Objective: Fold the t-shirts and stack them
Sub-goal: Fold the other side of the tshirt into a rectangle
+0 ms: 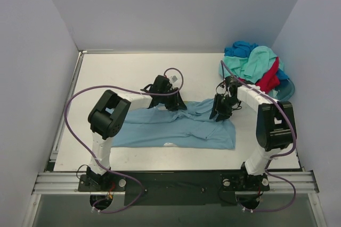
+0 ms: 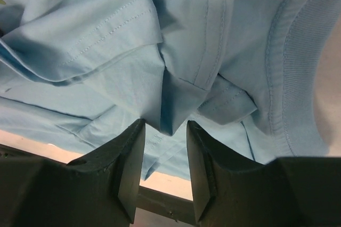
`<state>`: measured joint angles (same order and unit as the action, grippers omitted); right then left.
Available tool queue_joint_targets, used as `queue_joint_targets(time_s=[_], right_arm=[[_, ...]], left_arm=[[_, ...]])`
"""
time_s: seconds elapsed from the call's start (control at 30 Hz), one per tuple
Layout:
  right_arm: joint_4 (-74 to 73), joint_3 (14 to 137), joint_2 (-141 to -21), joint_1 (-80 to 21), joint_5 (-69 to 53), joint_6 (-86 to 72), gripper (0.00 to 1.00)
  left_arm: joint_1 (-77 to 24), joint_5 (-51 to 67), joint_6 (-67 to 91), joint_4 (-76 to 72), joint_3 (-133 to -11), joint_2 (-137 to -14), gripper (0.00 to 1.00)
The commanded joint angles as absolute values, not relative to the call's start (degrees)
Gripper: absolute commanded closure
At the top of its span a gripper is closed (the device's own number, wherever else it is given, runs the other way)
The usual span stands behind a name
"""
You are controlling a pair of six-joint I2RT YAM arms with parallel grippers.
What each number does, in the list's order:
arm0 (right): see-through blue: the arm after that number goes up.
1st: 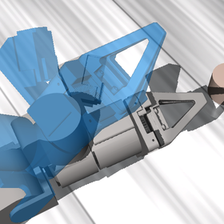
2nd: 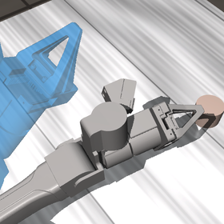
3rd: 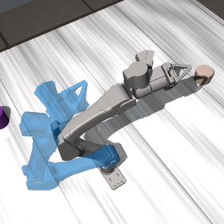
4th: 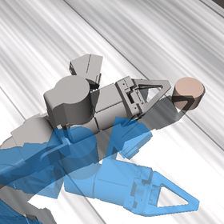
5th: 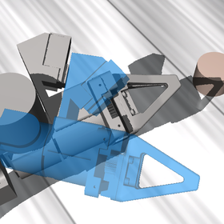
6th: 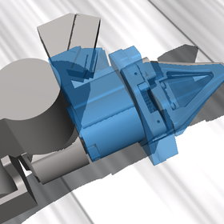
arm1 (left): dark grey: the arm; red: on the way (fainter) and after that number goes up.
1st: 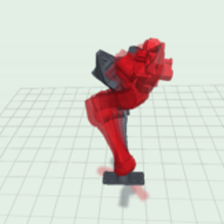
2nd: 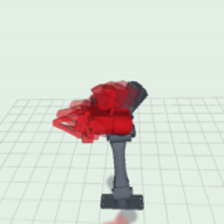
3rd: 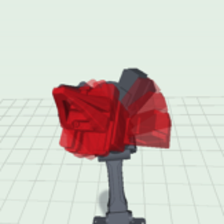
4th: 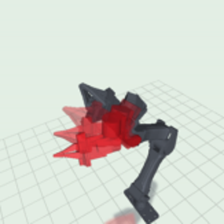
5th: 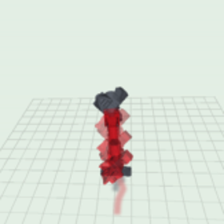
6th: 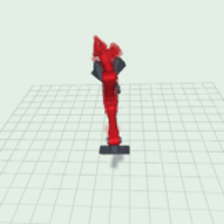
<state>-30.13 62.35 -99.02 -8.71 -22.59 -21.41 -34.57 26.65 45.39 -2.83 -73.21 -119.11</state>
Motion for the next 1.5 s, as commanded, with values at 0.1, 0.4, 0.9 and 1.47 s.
queue_joint_targets(time_s=[0.1,0.4,0.9,1.47], right_arm=[[-28.2,60.1,-100.9,-8.8,-23.5,-20.9,0.73],[-31.4,58.7,-97.0,-8.8,-24.1,-20.1,1.0],[-38.1,60.6,-94.0,-8.7,-27.9,-17.2,1.0],[-41.5,57.6,-92.7,-8.6,-25.6,-15.5,1.0]], left_arm=[[-34.6,28.7,42.1,-4.0,-75.8,-117.9,0.61],[-34.9,32.0,27.3,-1.7,-82.1,-117.5,0.51],[-36.1,45.3,0.3,7.7,-88.0,-121.7,0.47],[-37.2,41.8,-3.7,10.8,-94.7,-124.8,0.47]])
